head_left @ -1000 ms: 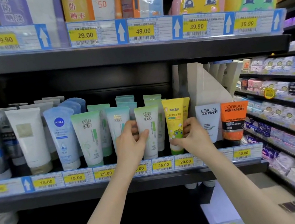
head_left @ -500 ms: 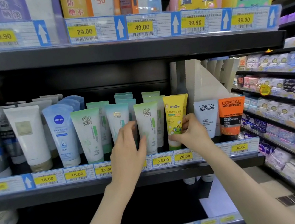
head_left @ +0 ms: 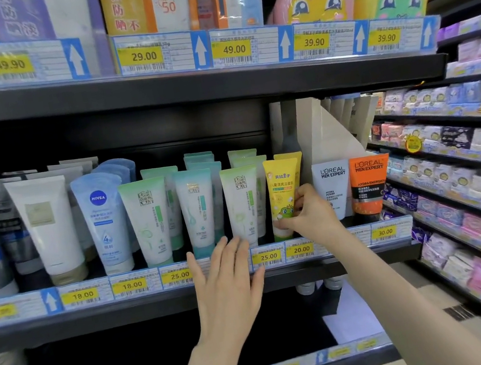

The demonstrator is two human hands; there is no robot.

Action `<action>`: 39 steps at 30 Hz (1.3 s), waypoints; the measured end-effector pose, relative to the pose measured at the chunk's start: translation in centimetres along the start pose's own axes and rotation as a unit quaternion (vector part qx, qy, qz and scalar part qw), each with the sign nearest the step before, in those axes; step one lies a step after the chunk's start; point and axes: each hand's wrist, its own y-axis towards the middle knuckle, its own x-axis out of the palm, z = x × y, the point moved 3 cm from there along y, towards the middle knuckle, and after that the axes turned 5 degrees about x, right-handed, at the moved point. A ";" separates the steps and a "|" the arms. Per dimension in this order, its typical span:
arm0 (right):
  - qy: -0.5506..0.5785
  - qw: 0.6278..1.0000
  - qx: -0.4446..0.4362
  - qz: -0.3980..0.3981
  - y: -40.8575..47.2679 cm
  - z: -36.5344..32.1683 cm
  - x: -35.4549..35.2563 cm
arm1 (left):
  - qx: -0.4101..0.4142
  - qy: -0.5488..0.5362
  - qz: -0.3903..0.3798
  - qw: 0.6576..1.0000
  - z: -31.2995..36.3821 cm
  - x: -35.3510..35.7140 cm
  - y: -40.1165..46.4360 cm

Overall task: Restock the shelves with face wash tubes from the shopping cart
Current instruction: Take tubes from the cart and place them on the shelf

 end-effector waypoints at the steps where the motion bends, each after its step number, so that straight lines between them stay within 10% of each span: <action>1: -0.011 1.000 -0.001 -0.003 0.0 -0.1 0.0 | 0.000 -0.001 0.000 1.000 0.0 0.0 0.0; 23: 0.030 0.997 -0.006 0.068 -5.2 1.3 -4.9 | 0.010 -0.054 0.081 0.995 1.7 0.8 -0.5; 32: -0.159 0.971 0.110 0.138 -16.9 14.4 -15.2 | 0.155 -0.228 0.053 0.960 16.9 1.8 -2.5; 39: -0.146 0.928 0.315 0.140 -30.2 26.3 -22.9 | 0.209 -0.338 -0.124 0.909 30.8 2.5 -8.9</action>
